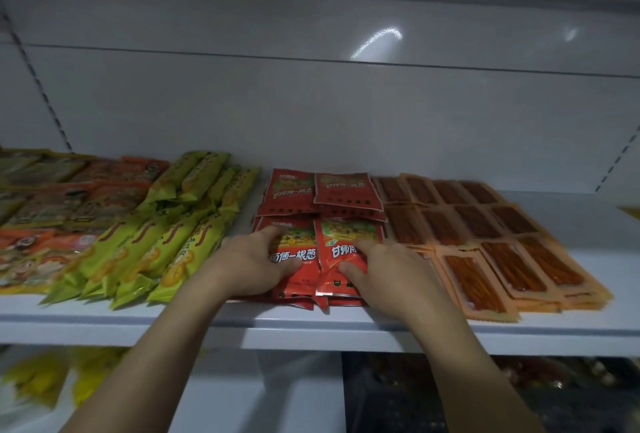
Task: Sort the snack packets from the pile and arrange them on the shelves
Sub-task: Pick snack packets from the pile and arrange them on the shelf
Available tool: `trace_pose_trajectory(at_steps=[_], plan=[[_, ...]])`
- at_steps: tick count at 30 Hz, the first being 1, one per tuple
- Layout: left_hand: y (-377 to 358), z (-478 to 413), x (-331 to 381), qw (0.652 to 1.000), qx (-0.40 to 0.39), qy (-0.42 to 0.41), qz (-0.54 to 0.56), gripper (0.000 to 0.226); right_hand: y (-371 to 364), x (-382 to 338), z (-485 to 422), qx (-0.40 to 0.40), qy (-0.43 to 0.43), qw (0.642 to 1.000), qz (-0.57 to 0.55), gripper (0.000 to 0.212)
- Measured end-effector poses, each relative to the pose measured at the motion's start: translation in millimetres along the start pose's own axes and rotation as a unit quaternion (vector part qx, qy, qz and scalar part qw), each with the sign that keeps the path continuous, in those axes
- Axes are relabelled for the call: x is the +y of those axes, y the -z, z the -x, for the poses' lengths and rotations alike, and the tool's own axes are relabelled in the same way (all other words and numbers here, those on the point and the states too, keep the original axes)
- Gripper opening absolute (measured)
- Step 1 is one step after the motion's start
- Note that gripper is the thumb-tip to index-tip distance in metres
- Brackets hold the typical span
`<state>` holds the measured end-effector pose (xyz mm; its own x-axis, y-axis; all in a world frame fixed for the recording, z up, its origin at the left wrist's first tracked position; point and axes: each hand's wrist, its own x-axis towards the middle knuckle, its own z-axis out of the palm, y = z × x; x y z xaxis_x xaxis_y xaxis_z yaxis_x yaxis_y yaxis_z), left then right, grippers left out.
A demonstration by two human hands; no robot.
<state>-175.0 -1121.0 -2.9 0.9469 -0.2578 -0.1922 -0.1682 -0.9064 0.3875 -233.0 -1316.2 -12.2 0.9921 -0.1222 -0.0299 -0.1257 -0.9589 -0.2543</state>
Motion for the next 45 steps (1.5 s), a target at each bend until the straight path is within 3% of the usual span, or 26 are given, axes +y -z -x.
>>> trace_pose_trajectory(at_steps=[10, 15, 20, 27, 33, 45], plan=[[-17, 3, -4, 0.993, 0.112, -0.008, 0.023, 0.061, 0, -7, 5, 0.036, -0.038, 0.998, -0.023, 0.064], [-24, 13, -13, 0.988, 0.147, -0.030, -0.047, 0.062, 1, -12, 8, 0.029, -0.043, 0.998, -0.023, 0.057], [-19, 20, -26, 0.983, 0.093, -0.124, -0.097, 0.066, 3, -15, 7, 0.013, -0.061, 0.998, -0.010, 0.056], [-25, 32, -25, 0.977, 0.124, -0.099, -0.141, 0.069, 4, -24, 11, 0.010, -0.081, 0.997, -0.001, 0.056], [-26, 34, -26, 0.986, 0.109, -0.089, -0.092, 0.069, 8, -30, 16, 0.019, -0.094, 0.995, 0.016, 0.052], [-13, 30, -28, 0.980, 0.092, -0.115, -0.132, 0.066, 8, -41, 14, -0.005, -0.045, 0.998, 0.036, 0.050]])
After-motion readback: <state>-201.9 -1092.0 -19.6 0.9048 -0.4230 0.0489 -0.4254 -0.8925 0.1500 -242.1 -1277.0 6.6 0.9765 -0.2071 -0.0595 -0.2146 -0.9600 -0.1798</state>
